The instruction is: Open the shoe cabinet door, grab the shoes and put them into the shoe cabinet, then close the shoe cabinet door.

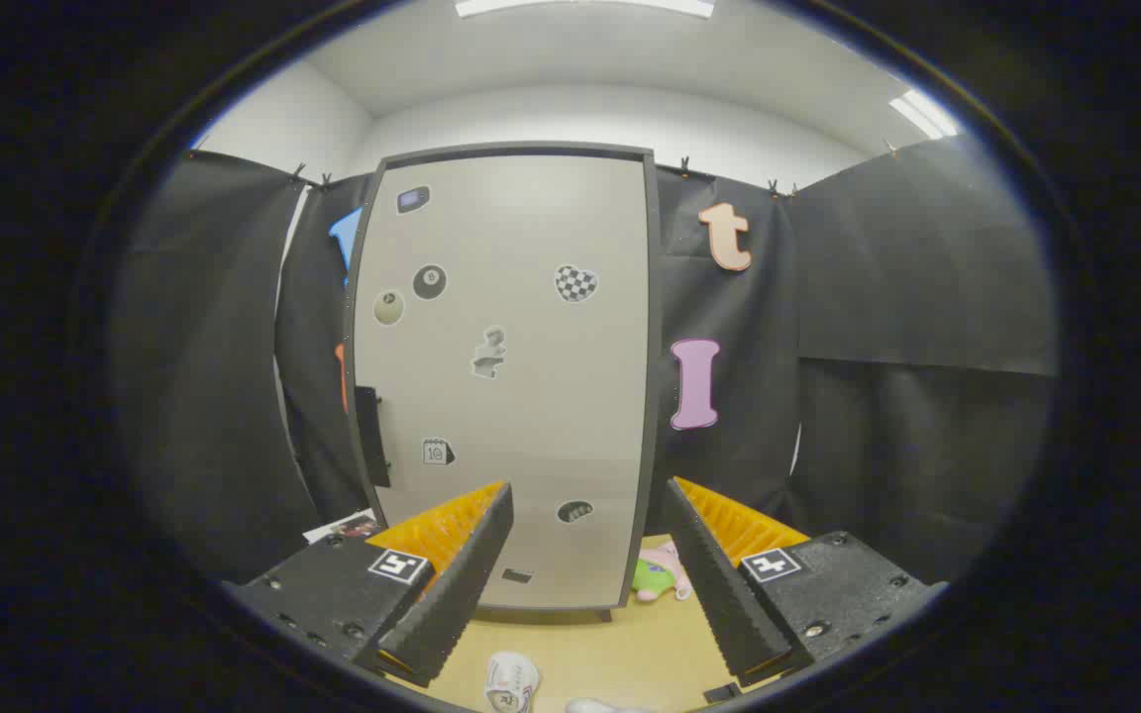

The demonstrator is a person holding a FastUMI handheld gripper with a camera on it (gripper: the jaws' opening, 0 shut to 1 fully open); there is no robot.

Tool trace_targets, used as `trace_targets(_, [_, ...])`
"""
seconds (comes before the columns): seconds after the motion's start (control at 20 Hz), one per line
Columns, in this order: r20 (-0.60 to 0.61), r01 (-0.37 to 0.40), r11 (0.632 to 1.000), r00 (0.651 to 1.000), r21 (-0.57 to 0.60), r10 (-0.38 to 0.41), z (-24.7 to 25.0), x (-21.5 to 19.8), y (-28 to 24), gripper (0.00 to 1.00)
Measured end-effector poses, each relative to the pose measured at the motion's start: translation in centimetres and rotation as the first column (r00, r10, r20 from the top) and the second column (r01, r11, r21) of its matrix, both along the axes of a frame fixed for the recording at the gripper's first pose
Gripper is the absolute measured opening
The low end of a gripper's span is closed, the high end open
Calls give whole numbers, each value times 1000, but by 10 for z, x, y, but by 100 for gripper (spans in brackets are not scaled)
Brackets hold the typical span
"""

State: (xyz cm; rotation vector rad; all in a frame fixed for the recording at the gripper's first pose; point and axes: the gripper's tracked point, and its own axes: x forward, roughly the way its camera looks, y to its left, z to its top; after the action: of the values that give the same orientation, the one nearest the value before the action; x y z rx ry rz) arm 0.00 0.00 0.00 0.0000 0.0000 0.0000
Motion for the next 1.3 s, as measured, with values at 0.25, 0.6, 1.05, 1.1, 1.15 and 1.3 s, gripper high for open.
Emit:
trace_targets(0.25, [17,-2,1000,1000,9,2,8,-4,4,100])
trace_targets(0.6, [-7,1,1000,1000,1,-1,1,0,13,100])
trace_targets(1.05, [6,-20,1000,1000,-6,20,-5,20,39,100])
trace_targets(1.1, [21,-27,1000,999,-8,27,-3,26,47,100])
trace_targets(1.15, [33,-33,999,999,-12,34,-1,33,55,100])
trace_targets(1.3, [2,-80,997,997,-11,80,-13,56,92,100])
